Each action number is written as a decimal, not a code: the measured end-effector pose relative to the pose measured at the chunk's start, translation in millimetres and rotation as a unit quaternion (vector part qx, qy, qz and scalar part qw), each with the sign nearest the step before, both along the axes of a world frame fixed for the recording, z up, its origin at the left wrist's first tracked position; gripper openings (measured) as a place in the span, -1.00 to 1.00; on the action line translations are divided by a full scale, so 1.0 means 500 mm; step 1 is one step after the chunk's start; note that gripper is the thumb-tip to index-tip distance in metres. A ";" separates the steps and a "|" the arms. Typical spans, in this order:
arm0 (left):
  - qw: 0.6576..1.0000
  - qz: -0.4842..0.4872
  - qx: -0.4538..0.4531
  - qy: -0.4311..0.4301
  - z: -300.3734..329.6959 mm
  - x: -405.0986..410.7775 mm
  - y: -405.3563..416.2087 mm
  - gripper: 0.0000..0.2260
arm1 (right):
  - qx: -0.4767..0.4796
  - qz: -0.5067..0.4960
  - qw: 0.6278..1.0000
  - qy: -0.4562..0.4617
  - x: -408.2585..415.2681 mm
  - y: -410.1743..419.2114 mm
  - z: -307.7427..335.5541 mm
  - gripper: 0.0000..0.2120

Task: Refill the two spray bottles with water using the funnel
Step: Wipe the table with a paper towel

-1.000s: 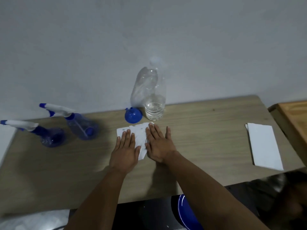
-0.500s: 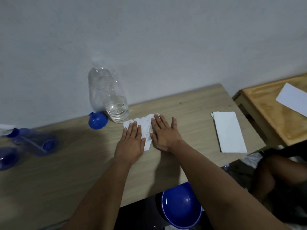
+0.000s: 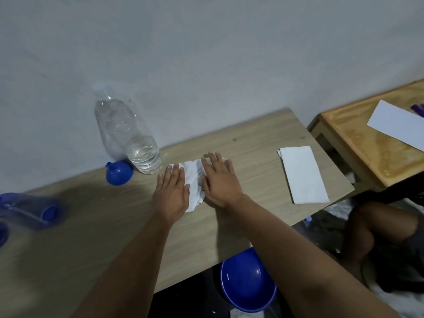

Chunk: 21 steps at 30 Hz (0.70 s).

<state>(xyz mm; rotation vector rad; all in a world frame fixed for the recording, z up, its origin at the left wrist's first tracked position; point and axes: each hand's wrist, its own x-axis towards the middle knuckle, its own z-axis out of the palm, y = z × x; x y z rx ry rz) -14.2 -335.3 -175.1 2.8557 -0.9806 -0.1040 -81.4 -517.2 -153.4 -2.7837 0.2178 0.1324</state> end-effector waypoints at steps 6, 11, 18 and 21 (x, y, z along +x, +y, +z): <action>0.999 -0.023 0.030 -0.016 -0.019 0.007 0.014 -0.44 | -0.046 0.000 0.996 0.074 -0.002 0.010 -0.040 -0.32; 0.997 -0.047 0.051 -0.018 -0.014 -0.004 -0.048 -0.41 | -0.052 -0.021 0.995 0.081 -0.019 -0.041 -0.027 -0.34; 0.991 -0.107 0.073 -0.021 -0.017 -0.060 -0.125 -0.45 | -0.050 -0.074 0.993 0.078 -0.114 -0.102 -0.029 -0.38; 0.988 -0.129 0.077 -0.014 -0.015 -0.074 -0.119 -0.45 | -0.046 -0.088 0.992 0.076 -0.150 -0.083 -0.028 -0.38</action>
